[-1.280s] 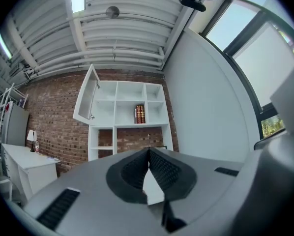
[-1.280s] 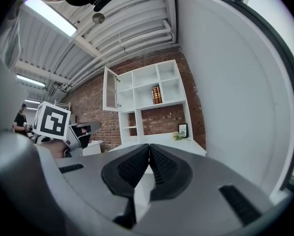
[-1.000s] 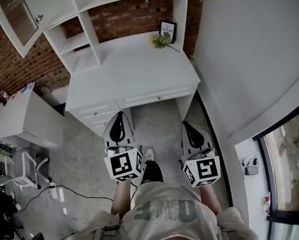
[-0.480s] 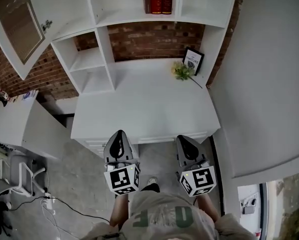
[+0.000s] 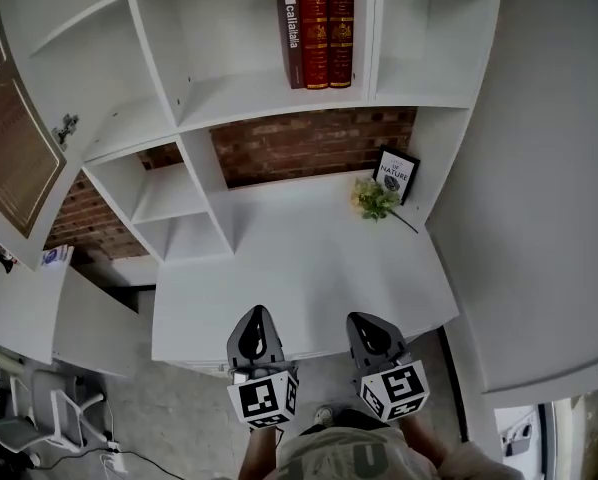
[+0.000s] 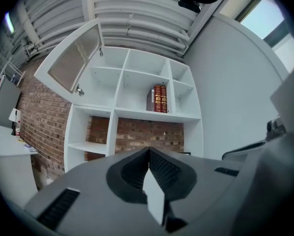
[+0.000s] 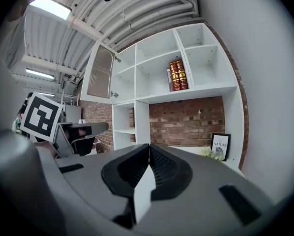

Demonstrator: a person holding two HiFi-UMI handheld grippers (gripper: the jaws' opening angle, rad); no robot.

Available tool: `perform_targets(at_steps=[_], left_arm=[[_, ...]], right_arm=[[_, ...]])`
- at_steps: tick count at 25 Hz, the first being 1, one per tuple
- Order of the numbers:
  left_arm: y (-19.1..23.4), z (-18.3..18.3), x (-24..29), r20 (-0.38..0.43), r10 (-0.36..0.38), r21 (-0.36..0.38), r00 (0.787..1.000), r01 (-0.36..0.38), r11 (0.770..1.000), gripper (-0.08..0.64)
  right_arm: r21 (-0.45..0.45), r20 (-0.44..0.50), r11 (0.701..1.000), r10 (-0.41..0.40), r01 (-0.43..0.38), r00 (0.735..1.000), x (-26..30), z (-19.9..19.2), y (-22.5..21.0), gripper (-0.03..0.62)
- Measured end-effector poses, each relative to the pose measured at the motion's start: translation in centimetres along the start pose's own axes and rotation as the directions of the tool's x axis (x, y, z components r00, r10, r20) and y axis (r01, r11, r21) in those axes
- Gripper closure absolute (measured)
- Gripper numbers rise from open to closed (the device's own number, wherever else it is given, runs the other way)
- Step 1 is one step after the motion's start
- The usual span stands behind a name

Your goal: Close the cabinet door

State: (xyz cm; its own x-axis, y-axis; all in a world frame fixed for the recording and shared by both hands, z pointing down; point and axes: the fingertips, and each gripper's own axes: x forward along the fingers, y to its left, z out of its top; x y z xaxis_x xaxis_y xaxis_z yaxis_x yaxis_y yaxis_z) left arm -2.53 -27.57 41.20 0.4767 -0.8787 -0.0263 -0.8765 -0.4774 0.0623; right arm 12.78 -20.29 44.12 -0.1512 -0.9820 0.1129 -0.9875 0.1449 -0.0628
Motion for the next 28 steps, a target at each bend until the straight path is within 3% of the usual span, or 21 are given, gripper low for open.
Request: perform_targets(at_steps=[3,9,17,24,28], left_arm=[[-0.5,-1.2,0.7,-0.025,-0.011,-0.041,1.0,0.01,0.999,0.546],[-0.9,-0.4,2.4,0.008,0.02,-0.009,1.0,-0.02,1.0,0.546],[0.0,0.2,1.8,0.023,0.104,-0.04,0.994,-0.103,0.994,0.546],[2.1,2.0,0.9,0.038,0.171,0.006,0.984,-0.172,0.985,0.545],[3.3,3.4,-0.2,0.052,0.21,0.036,0.976,-0.212,0.977,0.545]], right_arm=[[-0.015,-0.014,0.999,0.034,-0.034,0.999,1.5,-0.2,0.0,0.575],[-0.031,0.01,0.995,0.093,-0.093,0.996,3.0,0.4,-0.5,0.575],[-0.032,0.013,0.991,0.129,-0.129,0.992,3.0,0.1,-1.3,0.575],[-0.04,0.069,0.984,0.178,-0.176,0.982,4.1,1.6,-0.6,0.575],[0.002,0.113,0.973,0.23,-0.232,0.967,5.6,3.0,0.7,0.575]])
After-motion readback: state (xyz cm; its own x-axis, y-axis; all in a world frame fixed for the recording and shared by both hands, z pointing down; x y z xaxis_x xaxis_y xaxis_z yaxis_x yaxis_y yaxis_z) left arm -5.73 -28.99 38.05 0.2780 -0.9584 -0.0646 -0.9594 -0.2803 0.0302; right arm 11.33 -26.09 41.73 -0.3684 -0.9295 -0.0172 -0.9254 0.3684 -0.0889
